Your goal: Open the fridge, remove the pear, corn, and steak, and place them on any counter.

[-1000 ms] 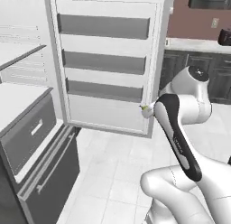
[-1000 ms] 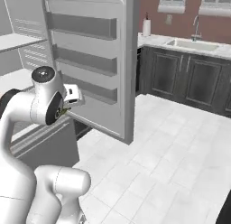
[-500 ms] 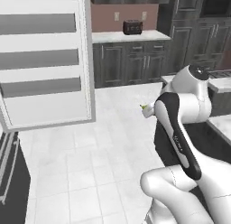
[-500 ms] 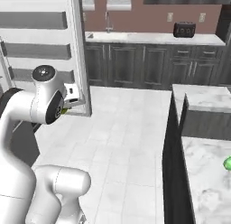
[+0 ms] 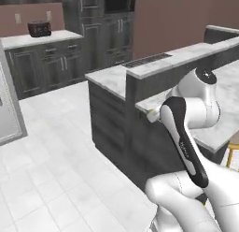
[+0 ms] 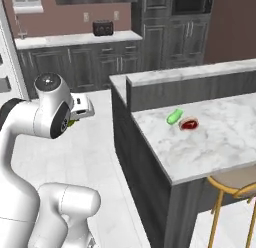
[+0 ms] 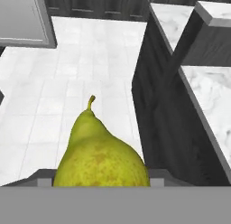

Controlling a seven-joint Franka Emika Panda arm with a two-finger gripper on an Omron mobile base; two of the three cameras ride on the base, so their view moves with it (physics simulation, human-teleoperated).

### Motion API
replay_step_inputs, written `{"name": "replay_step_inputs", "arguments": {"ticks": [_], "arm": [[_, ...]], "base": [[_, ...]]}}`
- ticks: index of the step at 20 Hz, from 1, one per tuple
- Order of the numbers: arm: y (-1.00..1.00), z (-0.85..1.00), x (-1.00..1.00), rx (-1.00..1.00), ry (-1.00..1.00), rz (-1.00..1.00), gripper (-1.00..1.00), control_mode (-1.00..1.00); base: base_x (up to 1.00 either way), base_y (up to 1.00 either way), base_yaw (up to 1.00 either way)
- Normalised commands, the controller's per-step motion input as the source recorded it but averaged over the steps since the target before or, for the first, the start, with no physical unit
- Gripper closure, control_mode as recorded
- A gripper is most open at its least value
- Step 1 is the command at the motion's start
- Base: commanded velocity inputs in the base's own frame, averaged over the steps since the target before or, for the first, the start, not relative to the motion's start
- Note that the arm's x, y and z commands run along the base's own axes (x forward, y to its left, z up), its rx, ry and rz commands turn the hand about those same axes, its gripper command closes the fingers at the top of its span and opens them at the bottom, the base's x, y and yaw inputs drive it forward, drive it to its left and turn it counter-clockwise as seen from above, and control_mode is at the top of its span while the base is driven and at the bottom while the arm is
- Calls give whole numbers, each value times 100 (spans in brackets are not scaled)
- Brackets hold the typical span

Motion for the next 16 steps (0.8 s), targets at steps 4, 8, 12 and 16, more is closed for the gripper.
{"name": "replay_step_inputs", "arguments": {"ticks": [4, 8, 12, 16], "arm": [[0, 0, 0, 0, 0, 0, 100, 100], [0, 0, 0, 0, 0, 0, 100, 100], [0, 0, 0, 0, 0, 0, 100, 100], [0, 0, 0, 0, 0, 0, 100, 100]], "base": [[-9, -26, -70], [27, -11, -68], [85, 3, -56], [99, 19, -51]]}}
